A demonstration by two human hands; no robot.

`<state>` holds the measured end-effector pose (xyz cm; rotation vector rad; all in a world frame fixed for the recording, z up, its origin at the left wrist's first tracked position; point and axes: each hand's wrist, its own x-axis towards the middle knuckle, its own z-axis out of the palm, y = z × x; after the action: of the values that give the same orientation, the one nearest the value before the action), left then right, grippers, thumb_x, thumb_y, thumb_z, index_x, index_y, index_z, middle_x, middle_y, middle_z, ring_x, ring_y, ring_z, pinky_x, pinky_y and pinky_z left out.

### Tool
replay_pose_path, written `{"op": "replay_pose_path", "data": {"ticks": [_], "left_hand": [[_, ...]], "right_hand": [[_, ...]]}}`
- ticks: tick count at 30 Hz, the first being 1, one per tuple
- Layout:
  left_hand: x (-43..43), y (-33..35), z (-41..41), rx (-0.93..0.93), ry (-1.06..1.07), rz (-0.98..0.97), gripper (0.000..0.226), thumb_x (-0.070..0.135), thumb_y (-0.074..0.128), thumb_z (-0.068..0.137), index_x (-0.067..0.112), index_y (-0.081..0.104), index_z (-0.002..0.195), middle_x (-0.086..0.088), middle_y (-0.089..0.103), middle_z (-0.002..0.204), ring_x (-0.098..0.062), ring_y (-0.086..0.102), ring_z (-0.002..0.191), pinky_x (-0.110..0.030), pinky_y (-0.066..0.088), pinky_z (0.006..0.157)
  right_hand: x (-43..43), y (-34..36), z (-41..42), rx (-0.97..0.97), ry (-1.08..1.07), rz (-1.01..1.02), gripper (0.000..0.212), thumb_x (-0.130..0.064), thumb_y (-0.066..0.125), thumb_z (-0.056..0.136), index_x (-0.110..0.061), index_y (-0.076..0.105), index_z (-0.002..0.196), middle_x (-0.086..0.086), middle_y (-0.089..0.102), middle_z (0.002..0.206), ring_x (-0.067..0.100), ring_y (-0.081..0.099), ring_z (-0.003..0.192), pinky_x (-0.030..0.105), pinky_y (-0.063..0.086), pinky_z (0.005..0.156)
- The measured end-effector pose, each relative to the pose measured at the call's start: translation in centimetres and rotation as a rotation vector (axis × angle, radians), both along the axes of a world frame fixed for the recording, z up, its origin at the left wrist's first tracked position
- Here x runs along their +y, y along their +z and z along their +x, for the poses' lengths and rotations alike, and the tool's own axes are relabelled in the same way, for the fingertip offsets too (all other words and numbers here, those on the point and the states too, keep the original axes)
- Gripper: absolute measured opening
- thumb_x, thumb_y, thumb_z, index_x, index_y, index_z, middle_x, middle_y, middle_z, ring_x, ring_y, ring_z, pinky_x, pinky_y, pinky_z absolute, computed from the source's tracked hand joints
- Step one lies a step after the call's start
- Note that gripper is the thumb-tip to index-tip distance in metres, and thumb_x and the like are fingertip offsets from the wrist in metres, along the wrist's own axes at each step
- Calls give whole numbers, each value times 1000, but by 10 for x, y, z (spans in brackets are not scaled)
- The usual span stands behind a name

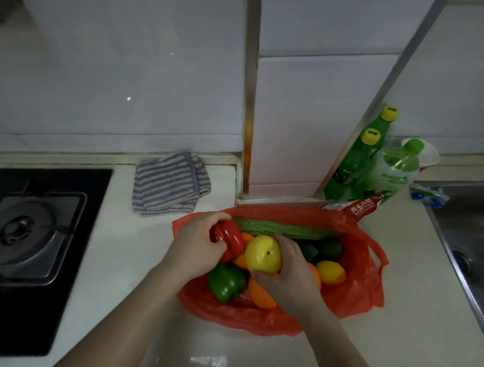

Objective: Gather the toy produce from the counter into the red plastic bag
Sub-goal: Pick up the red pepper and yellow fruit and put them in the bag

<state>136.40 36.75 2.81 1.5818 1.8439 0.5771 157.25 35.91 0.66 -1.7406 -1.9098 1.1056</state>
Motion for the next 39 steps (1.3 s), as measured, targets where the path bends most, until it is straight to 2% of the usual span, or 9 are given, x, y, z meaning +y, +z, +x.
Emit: {"op": "replay_pose_path", "data": {"ticks": [3,10,12,14,17,20,25,36,39], "left_hand": [[3,2,-3,-15,-12,-30,54,8,60,76,34,58,124,16,55,116,-2,51,106,-10,35,83],[5,-2,-8,-51,-70,-107,53,4,51,80,36,56,122,14,55,118,-6,53,102,-17,42,78],[5,-5,-9,-69,-79,-130,54,4,47,85,35,54,128,13,51,127,-4,49,110,-19,41,87],[6,-7,-9,-77,-98,-137,54,2,42,88,31,52,134,11,45,136,-2,40,120,-17,30,98],[7,-11,-10,-66,-131,-144,55,3,36,92,28,48,140,6,40,148,-9,35,132,-18,23,105],[8,-14,-15,-44,-121,-158,55,4,35,93,27,45,143,3,38,149,-12,35,135,-19,24,107],[4,-16,-23,-17,-84,-126,59,2,40,89,29,44,142,1,42,146,-15,39,133,-31,32,112],[0,-17,-26,-21,-93,-103,55,5,42,92,30,45,141,2,44,145,-15,41,131,-36,35,112],[0,-17,-27,-13,-96,-106,56,6,43,91,32,44,140,3,43,145,-14,41,131,-31,34,110]], "right_hand": [[-1,-5,-3,17,13,-21,89,-45,74,74,-24,26,146,-6,32,147,16,38,131,29,39,100],[-5,-9,-2,-14,-2,-36,92,-52,72,71,-27,24,146,-6,37,144,16,36,132,37,40,104],[-6,-9,-2,-24,-6,-36,95,-52,72,72,-26,21,147,-5,35,146,17,34,134,36,38,105],[-7,-8,-3,-46,-20,-33,97,-50,73,73,-23,20,148,-3,34,147,18,31,135,35,36,106],[-8,-7,-3,-55,-35,-20,95,-50,73,71,-25,21,147,-3,37,144,19,34,132,35,37,104],[-9,-5,-4,-52,-44,-26,94,-49,74,71,-28,22,145,-4,39,143,18,36,131,37,38,104],[-9,-3,-7,-76,-55,-25,95,-49,75,72,-25,20,147,-1,37,145,19,36,132,36,38,104],[-10,2,-10,-103,-64,-24,100,-50,75,72,-24,16,149,-2,30,151,19,31,137,37,35,108],[-11,4,-10,-97,-72,-29,100,-50,75,72,-25,16,149,-2,29,151,19,30,137,38,35,109]]}}
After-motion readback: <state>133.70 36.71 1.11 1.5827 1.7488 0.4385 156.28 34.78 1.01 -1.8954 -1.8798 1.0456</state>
